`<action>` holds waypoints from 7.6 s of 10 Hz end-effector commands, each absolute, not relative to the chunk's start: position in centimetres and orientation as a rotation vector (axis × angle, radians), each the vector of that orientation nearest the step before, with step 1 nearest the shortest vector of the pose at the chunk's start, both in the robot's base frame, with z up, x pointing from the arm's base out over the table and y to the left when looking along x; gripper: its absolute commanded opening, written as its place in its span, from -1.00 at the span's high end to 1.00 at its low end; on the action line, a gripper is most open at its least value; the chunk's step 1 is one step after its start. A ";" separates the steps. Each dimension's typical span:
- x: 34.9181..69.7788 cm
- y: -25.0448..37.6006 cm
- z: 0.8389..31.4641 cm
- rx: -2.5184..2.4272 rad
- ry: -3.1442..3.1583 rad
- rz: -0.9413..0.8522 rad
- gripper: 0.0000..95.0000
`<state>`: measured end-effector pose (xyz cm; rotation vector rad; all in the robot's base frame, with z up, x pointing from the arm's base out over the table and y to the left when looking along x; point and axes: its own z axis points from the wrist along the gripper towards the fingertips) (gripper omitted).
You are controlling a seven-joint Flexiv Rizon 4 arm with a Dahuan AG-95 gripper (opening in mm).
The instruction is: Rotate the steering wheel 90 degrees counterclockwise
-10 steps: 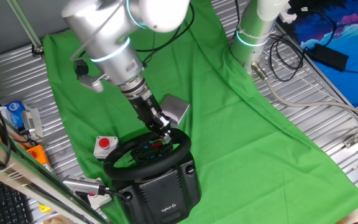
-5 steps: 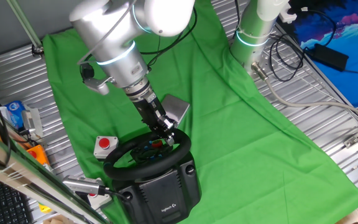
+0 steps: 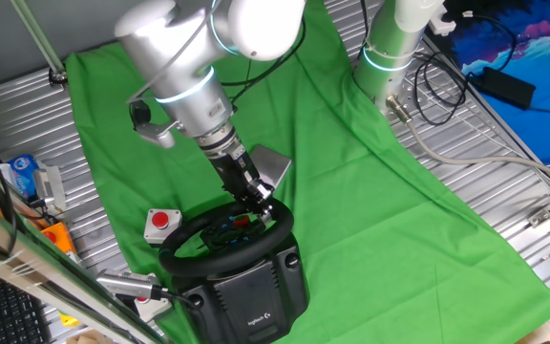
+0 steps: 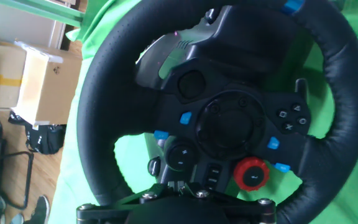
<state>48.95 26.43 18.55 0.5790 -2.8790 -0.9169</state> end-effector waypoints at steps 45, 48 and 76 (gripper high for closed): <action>56.9 23.2 22.9 0.627 -2.879 -0.958 1.00; 57.0 23.2 22.9 0.525 -2.894 -0.948 1.00; 57.1 24.5 23.2 0.227 -2.900 -1.072 1.00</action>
